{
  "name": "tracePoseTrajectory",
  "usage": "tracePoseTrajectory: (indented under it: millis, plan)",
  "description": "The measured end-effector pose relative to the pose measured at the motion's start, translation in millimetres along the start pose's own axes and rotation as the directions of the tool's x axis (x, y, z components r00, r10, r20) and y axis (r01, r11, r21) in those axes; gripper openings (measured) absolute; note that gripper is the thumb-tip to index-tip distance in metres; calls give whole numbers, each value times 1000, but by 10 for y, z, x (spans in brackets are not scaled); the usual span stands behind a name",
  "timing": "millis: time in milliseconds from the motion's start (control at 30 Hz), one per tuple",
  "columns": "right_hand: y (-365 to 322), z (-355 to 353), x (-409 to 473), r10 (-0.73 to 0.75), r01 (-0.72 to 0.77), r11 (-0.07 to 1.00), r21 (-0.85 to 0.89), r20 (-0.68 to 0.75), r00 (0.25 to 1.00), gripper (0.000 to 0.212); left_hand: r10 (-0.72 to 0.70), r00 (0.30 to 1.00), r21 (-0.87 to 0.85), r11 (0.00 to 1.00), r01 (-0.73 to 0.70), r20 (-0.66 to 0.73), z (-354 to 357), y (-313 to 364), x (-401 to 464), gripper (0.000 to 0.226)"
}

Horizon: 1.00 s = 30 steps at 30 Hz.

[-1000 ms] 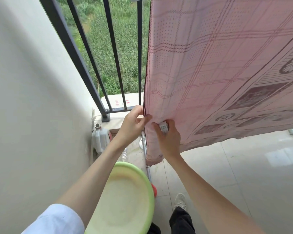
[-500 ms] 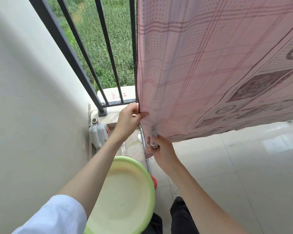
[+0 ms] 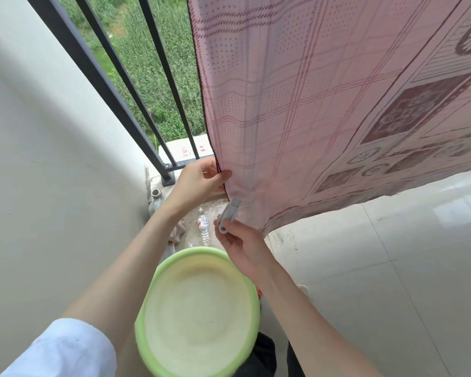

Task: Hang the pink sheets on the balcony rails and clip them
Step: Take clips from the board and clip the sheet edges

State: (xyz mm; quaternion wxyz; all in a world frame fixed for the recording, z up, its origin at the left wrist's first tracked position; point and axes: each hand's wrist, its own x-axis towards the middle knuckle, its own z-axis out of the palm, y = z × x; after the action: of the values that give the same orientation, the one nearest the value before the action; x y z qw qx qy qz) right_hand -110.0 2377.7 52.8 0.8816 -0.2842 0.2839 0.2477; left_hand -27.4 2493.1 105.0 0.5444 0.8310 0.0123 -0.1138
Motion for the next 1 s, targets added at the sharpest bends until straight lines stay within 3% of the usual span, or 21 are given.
tracePoseTrajectory:
  millis: [100, 200, 367, 667, 1000]
  plan:
    - [20, 19, -18, -37, 40, 981, -188, 18, 999, 15, -53, 998, -24, 998, 53, -30, 14, 13, 14, 24]
    - [44, 34, -39, -65, 79, 962, -260, 61, 996, 18, -99, 994, -53, 994, 96, -57, 26, 28, 12, 15]
    - [46, 78, -31, -72, 89, 977, -196, 93, 993, 20, -128, 989, -108, 987, 120, -69, 61, 89, -32, 11]
    - [117, 50, 49, -100, 104, 994, -36, 92, 991, 20, -83, 981, -15, 997, 82, -174, 85, 120, -75, 19]
    - [35, 56, 191, -59, 72, 994, -77, 153, 986, 20, -93, 967, 35, 994, 104, -237, 90, 141, -70, 22]
